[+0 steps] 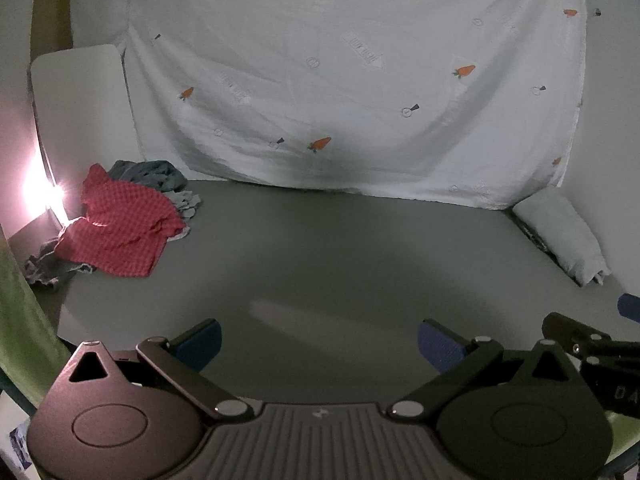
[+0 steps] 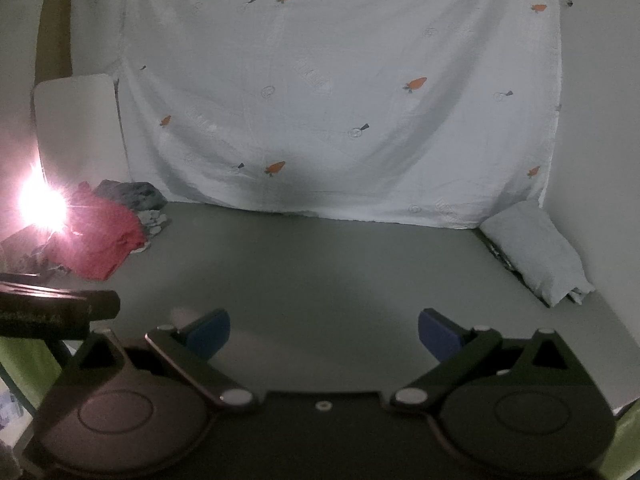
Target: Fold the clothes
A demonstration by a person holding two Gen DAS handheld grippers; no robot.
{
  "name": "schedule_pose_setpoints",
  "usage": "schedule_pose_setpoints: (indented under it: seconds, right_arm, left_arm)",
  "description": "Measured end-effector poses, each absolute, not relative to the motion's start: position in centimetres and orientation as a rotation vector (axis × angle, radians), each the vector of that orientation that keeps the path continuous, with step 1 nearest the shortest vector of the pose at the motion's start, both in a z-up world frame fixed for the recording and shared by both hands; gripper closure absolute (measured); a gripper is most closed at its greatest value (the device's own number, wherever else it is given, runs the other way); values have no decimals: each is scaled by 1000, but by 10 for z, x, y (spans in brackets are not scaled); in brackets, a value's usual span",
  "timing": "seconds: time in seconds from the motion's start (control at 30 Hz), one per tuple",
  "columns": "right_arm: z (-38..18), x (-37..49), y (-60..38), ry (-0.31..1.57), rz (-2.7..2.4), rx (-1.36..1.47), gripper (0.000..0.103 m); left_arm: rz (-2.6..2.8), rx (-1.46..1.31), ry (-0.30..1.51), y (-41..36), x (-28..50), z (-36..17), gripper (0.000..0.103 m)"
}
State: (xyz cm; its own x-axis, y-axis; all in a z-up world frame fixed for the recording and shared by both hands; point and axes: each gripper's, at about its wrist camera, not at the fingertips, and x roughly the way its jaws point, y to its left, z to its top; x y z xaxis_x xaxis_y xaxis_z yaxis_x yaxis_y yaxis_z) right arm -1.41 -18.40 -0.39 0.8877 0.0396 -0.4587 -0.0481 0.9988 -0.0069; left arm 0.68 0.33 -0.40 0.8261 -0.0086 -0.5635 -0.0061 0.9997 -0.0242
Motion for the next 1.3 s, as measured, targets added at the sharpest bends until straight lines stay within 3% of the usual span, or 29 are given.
schedule_pose_setpoints:
  seconds: [1.3]
  right_arm:
    - [-17, 12, -203, 455, 21, 42, 1]
  left_arm:
    - [-25, -22, 623, -3, 31, -7, 0]
